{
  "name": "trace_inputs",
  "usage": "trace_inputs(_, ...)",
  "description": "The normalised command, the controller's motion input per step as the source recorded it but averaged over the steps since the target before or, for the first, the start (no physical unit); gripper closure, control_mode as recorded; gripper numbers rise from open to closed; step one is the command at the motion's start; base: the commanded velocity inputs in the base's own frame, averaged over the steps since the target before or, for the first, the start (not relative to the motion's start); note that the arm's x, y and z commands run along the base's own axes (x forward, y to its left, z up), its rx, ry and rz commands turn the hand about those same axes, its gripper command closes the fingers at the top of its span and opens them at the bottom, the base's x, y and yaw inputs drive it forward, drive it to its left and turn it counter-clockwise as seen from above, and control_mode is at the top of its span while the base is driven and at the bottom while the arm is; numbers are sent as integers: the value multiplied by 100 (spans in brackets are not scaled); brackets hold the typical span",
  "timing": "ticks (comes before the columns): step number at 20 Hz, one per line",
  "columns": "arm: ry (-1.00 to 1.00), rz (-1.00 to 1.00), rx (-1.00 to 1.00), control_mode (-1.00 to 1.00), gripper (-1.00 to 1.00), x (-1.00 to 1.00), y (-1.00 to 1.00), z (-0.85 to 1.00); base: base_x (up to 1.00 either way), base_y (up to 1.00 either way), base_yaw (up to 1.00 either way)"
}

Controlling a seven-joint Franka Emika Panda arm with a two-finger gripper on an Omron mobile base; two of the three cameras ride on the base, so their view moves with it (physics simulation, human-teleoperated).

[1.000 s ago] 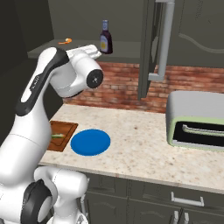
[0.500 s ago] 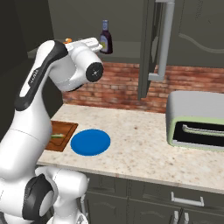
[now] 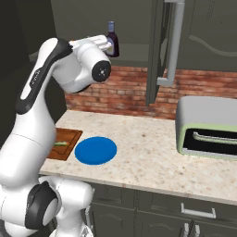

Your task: Pick the fish from the plate and place it on the cutting board. Then pick the condiment bottle from the cabinet and place it next to the cutting board.

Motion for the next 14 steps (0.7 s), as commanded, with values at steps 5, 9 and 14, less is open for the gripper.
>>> trace_inputs(5,0,-1,0,-100,-100,9,-13,0,0,0,0)
trace_inputs(9,0,-1,1,-100,-100,9,-15,0,0,0,0)
trace_inputs(14,0,-3,0,-100,-100,17,-14,0,0,0,0)
